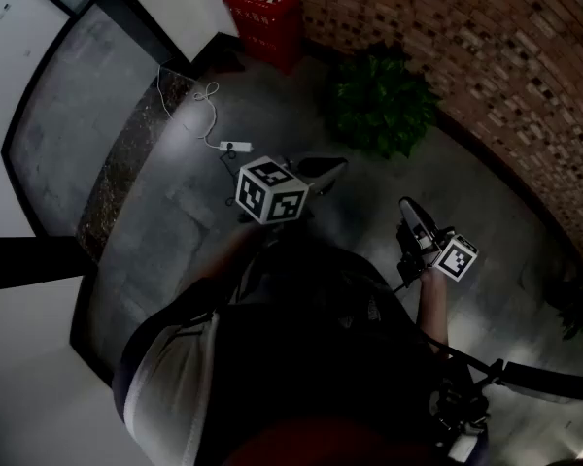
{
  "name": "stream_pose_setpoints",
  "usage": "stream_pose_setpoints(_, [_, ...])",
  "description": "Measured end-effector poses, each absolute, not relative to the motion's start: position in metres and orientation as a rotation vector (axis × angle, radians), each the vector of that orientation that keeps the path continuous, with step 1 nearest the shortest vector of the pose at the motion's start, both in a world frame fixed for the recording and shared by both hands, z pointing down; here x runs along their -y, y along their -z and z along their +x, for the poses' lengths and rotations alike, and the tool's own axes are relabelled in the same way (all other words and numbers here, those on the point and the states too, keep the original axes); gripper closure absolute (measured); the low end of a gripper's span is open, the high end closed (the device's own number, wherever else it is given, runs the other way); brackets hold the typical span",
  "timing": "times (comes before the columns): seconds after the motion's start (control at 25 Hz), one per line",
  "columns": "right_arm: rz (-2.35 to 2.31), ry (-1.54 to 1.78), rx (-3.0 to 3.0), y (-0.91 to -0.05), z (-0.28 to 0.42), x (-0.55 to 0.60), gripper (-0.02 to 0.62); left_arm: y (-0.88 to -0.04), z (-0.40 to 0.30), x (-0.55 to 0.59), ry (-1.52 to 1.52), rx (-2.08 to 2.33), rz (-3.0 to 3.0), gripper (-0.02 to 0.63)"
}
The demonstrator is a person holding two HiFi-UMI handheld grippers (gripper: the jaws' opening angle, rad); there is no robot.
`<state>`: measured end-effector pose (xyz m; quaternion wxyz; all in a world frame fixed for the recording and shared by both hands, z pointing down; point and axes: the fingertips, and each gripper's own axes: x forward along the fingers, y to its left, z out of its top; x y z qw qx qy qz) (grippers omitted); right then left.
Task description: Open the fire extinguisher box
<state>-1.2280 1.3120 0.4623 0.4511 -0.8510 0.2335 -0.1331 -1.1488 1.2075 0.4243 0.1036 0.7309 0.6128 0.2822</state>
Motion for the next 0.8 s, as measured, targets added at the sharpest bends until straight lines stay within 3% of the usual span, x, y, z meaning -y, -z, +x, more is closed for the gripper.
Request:
stream_pose_setpoints(0.44, [-2.009, 0.443, -0.841, -0.456, -1.049, -1.154, 0.595, -0.418, -1.011, -1.082, -0.741, -1.803, 2.037, 0.612])
stream_pose_setpoints(0.8, [-1.986, 0.627, -0.906, -0.465, -0.993, -1.117, 0.595, -0.428, -0.971, -1.041, -0.716, -1.734, 2.003, 0.612])
